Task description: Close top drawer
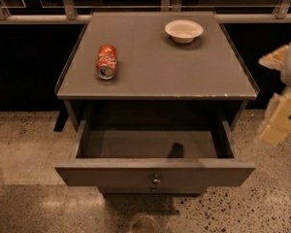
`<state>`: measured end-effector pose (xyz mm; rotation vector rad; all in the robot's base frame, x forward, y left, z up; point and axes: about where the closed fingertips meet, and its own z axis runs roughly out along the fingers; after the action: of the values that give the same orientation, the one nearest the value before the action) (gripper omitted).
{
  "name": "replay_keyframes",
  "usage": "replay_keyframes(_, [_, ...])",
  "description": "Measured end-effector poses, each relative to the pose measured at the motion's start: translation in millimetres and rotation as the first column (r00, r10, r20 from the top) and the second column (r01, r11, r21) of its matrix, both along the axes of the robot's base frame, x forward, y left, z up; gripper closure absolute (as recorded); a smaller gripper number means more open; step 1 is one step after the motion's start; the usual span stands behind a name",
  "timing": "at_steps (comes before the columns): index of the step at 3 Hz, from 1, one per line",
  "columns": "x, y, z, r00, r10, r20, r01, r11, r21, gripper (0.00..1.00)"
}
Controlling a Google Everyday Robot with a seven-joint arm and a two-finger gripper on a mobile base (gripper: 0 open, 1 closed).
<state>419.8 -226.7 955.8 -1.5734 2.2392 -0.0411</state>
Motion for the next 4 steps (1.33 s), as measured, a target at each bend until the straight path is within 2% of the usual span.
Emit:
replay_keyframes(1, [-32.2,-16.4,-39.1,0.9914,-0.131,-0.006,0.131,0.985,0.109,0.0])
replay_keyframes(2, [-59.3,-32.0,-86.8,0.9702,-0.239,-0.041,0.242,0.954,0.178,0.0])
replay_keyframes(3, [-76.7,-41.3,-139.1,0.946,-0.304,-0.113,0.322,0.92,0.223,0.0])
replay_keyframes(4, [-87.5,-43.7,-187.9,0.9205,-0.332,-0.205,0.378,0.892,0.25,0.0])
